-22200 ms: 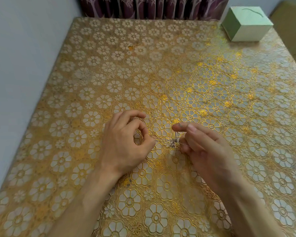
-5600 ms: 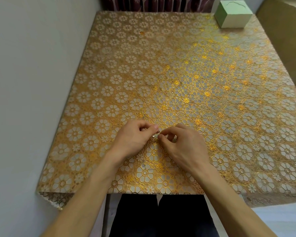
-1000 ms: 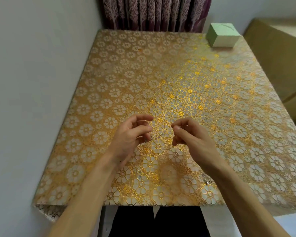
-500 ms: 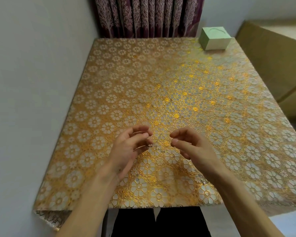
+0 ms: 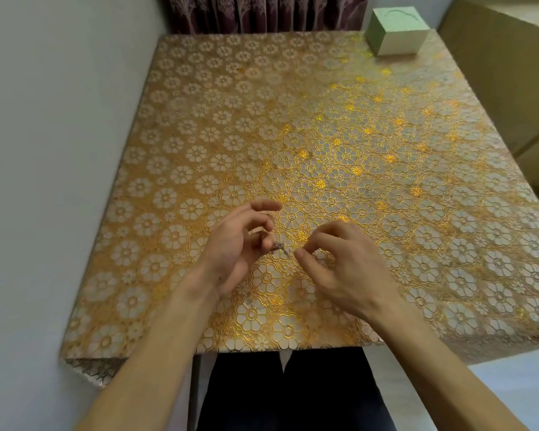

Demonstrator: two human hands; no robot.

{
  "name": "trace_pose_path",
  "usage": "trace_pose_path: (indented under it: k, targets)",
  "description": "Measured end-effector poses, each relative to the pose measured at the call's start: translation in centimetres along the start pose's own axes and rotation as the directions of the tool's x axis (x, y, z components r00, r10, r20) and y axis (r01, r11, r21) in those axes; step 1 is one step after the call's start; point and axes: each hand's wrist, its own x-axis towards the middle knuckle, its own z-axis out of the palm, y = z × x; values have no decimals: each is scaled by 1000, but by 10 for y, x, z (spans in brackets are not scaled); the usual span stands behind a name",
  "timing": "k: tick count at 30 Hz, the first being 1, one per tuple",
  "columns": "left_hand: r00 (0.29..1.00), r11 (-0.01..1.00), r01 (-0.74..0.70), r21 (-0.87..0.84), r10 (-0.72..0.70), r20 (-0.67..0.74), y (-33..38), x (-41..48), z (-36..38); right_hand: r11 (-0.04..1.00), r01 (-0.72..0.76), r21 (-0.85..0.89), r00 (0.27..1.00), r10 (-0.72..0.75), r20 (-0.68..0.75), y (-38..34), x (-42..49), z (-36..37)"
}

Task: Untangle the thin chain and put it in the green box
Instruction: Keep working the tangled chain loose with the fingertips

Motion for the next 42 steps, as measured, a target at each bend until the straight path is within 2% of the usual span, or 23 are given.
trace_pose_path:
  k: [6, 9, 12, 18, 22, 27, 32, 42]
  targets:
    - [1000, 999, 14, -38, -13, 26, -1, 6, 0, 944, -48, 325, 999, 47, 10, -6, 7, 3]
    - [1000, 1000, 13, -3, -13, 27, -3, 7, 0, 927, -9, 376, 1000, 18, -22, -7, 6, 6]
    - [1000, 1000, 19, 21, -20, 13, -5, 8, 0, 948, 68, 309, 996, -47, -76, -6, 4, 9]
    - [999, 998, 42, 41, -43, 15, -9, 9, 3, 988, 148, 38, 980, -141, -140, -3, 5, 17]
    - [998, 997, 65, 42, -66, 14, -9, 9, 0, 990, 69, 125, 996, -61, -65, -1, 7, 17]
    - [1000, 956, 14, 294, -20, 16, -9, 11, -10, 988, 17, 156, 997, -27, 66, 2, 9, 16]
    - [998, 841, -50, 539, 68, -14, -11, 14, -13, 995, -31, 95, 987, 16, 161, 2, 12, 12]
    - [977, 674, -118, 729, 210, -35, -16, 24, -21, 998, -44, 52, 983, 34, 180, 1, 15, 14]
